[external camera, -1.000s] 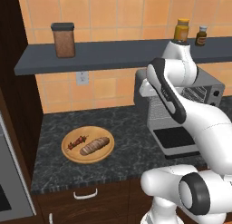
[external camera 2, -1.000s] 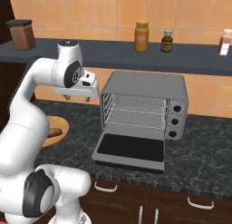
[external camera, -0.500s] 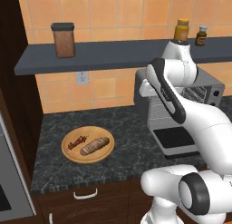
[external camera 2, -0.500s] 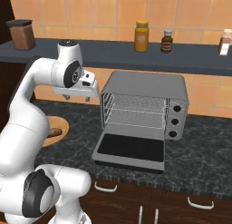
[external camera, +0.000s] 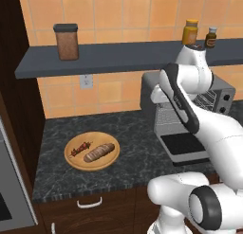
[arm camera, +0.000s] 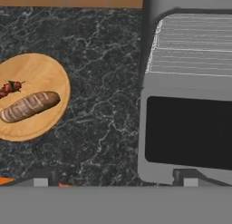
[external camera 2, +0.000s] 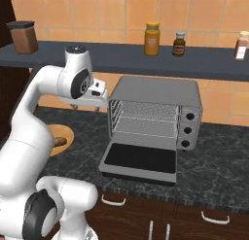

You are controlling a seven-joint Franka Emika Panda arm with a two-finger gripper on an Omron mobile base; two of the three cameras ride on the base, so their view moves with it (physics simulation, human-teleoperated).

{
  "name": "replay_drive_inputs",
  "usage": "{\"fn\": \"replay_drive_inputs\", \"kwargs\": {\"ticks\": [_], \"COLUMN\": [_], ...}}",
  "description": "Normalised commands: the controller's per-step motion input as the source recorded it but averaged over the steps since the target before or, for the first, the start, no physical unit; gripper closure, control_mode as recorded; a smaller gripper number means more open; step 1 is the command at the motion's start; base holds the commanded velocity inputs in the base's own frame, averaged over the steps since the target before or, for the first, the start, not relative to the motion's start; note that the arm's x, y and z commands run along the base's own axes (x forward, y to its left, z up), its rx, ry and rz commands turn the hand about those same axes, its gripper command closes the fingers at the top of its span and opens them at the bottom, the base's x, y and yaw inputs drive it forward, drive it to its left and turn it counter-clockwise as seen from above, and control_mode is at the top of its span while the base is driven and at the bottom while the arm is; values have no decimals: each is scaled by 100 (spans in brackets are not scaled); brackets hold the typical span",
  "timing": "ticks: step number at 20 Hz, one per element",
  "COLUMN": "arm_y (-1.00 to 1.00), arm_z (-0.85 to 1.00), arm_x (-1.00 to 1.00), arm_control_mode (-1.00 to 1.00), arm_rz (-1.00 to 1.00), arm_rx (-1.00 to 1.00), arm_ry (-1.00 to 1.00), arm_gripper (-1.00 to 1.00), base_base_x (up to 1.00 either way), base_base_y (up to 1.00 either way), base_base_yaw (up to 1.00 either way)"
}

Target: Pick up the kebab skewer and baguette bread, and place them inside the toaster oven. Close the toaster oven door and start by setting the timer.

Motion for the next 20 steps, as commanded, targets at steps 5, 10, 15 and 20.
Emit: {"fn": "replay_drive_inputs", "kwargs": {"ticks": [5,10,15,20], "arm_y": [-100,-92,-84,-35], "arm_z": [-62,-56,-38,-20], "arm_x": [-53,14,63,100], "arm_control_mode": [-100,-100,-100,-100], "arm_rz": [17,36,31,11], "arm_rx": [7,19,22,15], "arm_ry": [-60,-51,-27,-10], "arm_gripper": [-100,-100,-100,-100], "base_base_x": [0,0,0,0], "base_base_y": [0,0,0,0], "base_base_yaw": [0,0,0,0]}}
